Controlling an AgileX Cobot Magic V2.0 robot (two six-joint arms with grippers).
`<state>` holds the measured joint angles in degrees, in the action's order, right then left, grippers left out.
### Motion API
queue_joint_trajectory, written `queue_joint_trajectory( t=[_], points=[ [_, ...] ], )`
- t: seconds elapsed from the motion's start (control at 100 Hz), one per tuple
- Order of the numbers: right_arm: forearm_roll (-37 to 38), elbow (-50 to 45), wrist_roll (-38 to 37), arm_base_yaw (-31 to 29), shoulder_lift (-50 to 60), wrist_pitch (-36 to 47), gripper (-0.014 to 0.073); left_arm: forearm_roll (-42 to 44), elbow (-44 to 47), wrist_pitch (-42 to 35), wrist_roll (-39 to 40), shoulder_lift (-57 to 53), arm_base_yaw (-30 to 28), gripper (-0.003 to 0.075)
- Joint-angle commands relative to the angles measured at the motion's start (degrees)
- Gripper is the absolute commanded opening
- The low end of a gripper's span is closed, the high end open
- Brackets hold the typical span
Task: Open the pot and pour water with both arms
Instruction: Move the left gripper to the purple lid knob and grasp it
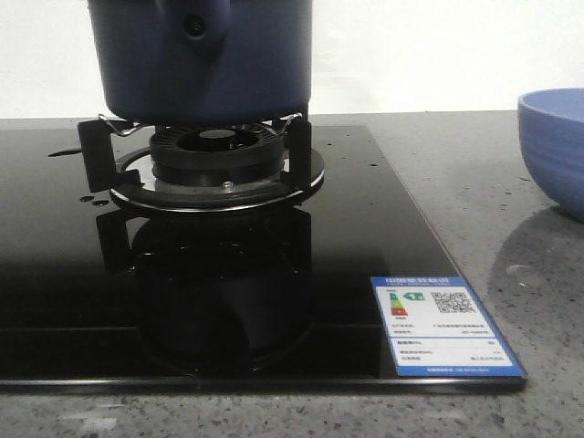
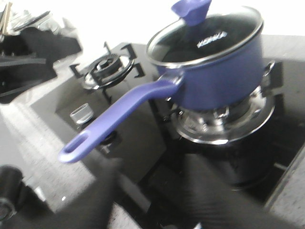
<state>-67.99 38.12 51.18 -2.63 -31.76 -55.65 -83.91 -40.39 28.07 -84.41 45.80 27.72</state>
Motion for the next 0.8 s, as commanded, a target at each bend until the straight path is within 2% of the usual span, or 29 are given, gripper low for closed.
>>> queue_joint_trajectory(
  t=[0.0,0.06,0.16,0.27,0.41,0.51,0.6,0.67,0.79],
  points=[
    [-4.1,1.9,1.0,0.0,-0.7,3.2,0.0514,-3.1,-3.5,-5.1,-3.6,1.3,0.0,0.0465],
    [-4.3,1.9,1.0,0.0,-0.7,3.9,0.0549,-3.1,-4.7,-7.0,-5.1,3.0,0.0,0.0465],
    [-4.3,1.9,1.0,0.0,-0.7,4.5,0.0547,-3.2,-6.8,-9.8,-6.6,6.3,-0.2,0.0465],
    [-4.3,1.9,1.0,0.0,-0.7,4.6,0.0547,-3.2,-9.7,-8.1,-7.4,10.4,-2.1,0.0465],
    [-4.6,1.9,1.0,0.0,-0.7,4.6,0.0547,-5.2,-13.5,1.9,-7.7,15.9,-7.9,0.0462],
    [-4.6,1.9,1.0,0.0,-0.7,4.3,0.0547,-13.2,-15.6,18.6,-11.5,19.4,-14.8,0.0462],
    [-4.6,1.9,1.0,0.0,-0.7,3.7,0.0547,-18.6,-17.3,29.3,-11.6,22.4,-20.1,0.0461],
    [-4.6,1.9,1.0,0.4,-0.7,3.6,0.0547,-17.8,-18.4,31.4,-13.4,24.0,-22.4,0.0461],
    [-4.6,1.9,1.0,1.1,-0.7,3.8,0.0547,-14.8,-18.7,28.6,-16.5,25.2,-22.3,0.0461]
  ],
)
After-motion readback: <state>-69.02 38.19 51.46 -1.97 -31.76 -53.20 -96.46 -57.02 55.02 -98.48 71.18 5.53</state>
